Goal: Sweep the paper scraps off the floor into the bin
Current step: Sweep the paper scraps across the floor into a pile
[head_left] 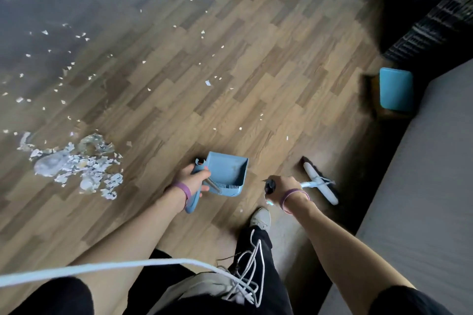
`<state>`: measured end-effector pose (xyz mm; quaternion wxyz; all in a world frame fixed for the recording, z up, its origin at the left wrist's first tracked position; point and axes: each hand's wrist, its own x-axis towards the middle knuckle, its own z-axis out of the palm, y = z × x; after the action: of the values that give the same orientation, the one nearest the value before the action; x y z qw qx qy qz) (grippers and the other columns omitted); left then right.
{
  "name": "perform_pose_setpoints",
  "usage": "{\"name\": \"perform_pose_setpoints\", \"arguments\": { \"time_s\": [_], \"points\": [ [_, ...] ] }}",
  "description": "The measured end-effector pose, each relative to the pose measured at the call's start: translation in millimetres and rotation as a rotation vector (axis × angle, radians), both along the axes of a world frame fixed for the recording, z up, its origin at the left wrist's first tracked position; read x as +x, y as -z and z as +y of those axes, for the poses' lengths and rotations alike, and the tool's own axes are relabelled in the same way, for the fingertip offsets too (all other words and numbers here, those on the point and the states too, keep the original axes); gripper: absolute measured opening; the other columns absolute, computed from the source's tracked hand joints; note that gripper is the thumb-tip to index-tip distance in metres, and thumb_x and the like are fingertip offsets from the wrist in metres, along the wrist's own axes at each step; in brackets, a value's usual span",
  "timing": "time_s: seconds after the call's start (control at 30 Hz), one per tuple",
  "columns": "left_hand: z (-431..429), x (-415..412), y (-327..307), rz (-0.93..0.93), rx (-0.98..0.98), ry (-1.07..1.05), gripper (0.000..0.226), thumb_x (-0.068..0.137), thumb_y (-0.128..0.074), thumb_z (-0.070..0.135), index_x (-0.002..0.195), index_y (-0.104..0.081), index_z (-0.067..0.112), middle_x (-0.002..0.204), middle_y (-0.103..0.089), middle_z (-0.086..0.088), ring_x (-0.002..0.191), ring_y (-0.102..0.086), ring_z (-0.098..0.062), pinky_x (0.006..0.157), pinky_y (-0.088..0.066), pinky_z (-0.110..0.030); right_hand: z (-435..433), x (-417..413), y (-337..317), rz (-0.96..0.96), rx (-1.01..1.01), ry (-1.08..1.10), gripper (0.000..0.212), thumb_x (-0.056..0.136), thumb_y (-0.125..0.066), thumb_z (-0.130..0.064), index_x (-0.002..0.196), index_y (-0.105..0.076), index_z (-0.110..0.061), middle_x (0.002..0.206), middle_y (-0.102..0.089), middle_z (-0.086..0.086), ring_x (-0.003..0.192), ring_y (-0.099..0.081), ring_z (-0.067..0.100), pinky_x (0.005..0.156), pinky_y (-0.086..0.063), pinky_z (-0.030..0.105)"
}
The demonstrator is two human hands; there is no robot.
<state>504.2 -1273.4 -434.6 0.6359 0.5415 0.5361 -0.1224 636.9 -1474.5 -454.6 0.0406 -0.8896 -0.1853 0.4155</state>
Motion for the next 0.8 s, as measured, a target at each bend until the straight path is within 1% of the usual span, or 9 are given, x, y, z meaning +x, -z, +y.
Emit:
{"name": "perform_pose_setpoints", "arguments": {
  "time_s": [0.13, 0.27, 0.37, 0.43, 0.5, 0.57, 0.63, 0.7, 0.8],
  "points": [
    [64, -67, 8, -0.023, -0.033, 0.023, 0.016, 0.089, -0.06, 0.018, 0.105, -0.062, 0.016, 0.094, -0.065, -0.001, 0.073, -0.067, -0.02, 0.056, -0.044, -0.025, 85, -81, 5, -0.036, 0.025, 0.102, 0.003, 0.079, -0.057, -0.028, 0.081, -0.059, -0.026, 0.078, -0.059, 0.0, 0.074, -0.055, 0.024, 0.062, -0.039, 0.025],
    [134, -138, 6, -0.027, -0.08, 0.064, 0.016, 0.089, -0.06, 0.016, 0.105, -0.06, 0.018, 0.092, -0.065, -0.001, 0.074, -0.064, -0.02, 0.06, -0.042, -0.025, 178, -163, 4, -0.084, 0.058, 0.201, 0.023, 0.082, -0.058, -0.03, 0.102, -0.065, -0.022, 0.096, -0.068, 0.009, 0.091, -0.062, 0.032, 0.069, -0.042, 0.027],
    [186, -191, -1, 0.002, -0.046, 0.086, 0.017, 0.088, -0.06, 0.015, 0.104, -0.06, 0.019, 0.089, -0.065, 0.0, 0.073, -0.063, -0.019, 0.061, -0.041, -0.024, 256, -219, -9, -0.088, 0.111, 0.266, 0.027, 0.085, -0.053, -0.031, 0.108, -0.064, -0.02, 0.102, -0.069, 0.011, 0.096, -0.062, 0.033, 0.07, -0.041, 0.027],
    [219, -226, -7, 0.001, 0.005, 0.025, 0.013, 0.088, -0.059, 0.009, 0.097, -0.061, 0.018, 0.085, -0.064, -0.004, 0.067, -0.062, -0.019, 0.054, -0.039, -0.022, 312, -250, -21, -0.06, 0.158, 0.315, 0.027, 0.085, -0.054, -0.03, 0.107, -0.065, -0.019, 0.102, -0.068, 0.012, 0.097, -0.063, 0.032, 0.072, -0.043, 0.028],
    [251, -259, -15, -0.02, 0.078, -0.11, 0.01, 0.088, -0.058, 0.005, 0.09, -0.061, 0.015, 0.08, -0.062, -0.006, 0.052, -0.061, -0.016, 0.04, -0.037, -0.015, 366, -275, -35, -0.019, 0.215, 0.351, 0.025, 0.084, -0.058, -0.031, 0.105, -0.067, -0.019, 0.102, -0.069, 0.011, 0.098, -0.063, 0.031, 0.077, -0.047, 0.028],
    [282, -288, -26, -0.015, 0.134, -0.225, 0.01, 0.089, -0.058, 0.007, 0.083, -0.06, 0.015, 0.073, -0.061, -0.005, 0.039, -0.06, -0.007, 0.033, -0.034, -0.01, 417, -296, -49, 0.01, 0.284, 0.389, 0.024, 0.084, -0.061, -0.032, 0.102, -0.069, -0.019, 0.102, -0.07, 0.011, 0.1, -0.063, 0.03, 0.082, -0.049, 0.03],
    [308, -315, -37, -0.013, 0.156, -0.302, 0.012, 0.091, -0.058, 0.01, 0.081, -0.058, 0.016, 0.072, -0.061, -0.007, 0.037, -0.059, -0.004, 0.035, -0.035, -0.01, 463, -315, -64, 0.032, 0.363, 0.426, 0.024, 0.084, -0.06, -0.031, 0.1, -0.07, -0.018, 0.1, -0.07, 0.012, 0.098, -0.064, 0.031, 0.082, -0.05, 0.029],
    [331, -340, -47, -0.012, 0.194, -0.345, 0.011, 0.091, -0.057, 0.011, 0.082, -0.058, 0.016, 0.075, -0.061, -0.009, 0.04, -0.061, -0.007, 0.038, -0.038, -0.013, 500, -329, -78, 0.057, 0.446, 0.455, 0.025, 0.082, -0.059, -0.03, 0.099, -0.07, -0.017, 0.098, -0.071, 0.012, 0.095, -0.064, 0.031, 0.082, -0.052, 0.03],
    [357, -372, -61, -0.032, 0.223, -0.391, 0.016, 0.09, -0.057, 0.005, 0.08, -0.061, 0.017, 0.063, -0.064, 0.003, 0.039, -0.059, -0.005, 0.038, -0.038, -0.012, 539, -339, -95, 0.09, 0.529, 0.481, 0.026, 0.077, -0.063, -0.029, 0.099, -0.07, -0.017, 0.097, -0.071, 0.009, 0.094, -0.063, 0.028, 0.076, -0.048, 0.026]
  ]
}}
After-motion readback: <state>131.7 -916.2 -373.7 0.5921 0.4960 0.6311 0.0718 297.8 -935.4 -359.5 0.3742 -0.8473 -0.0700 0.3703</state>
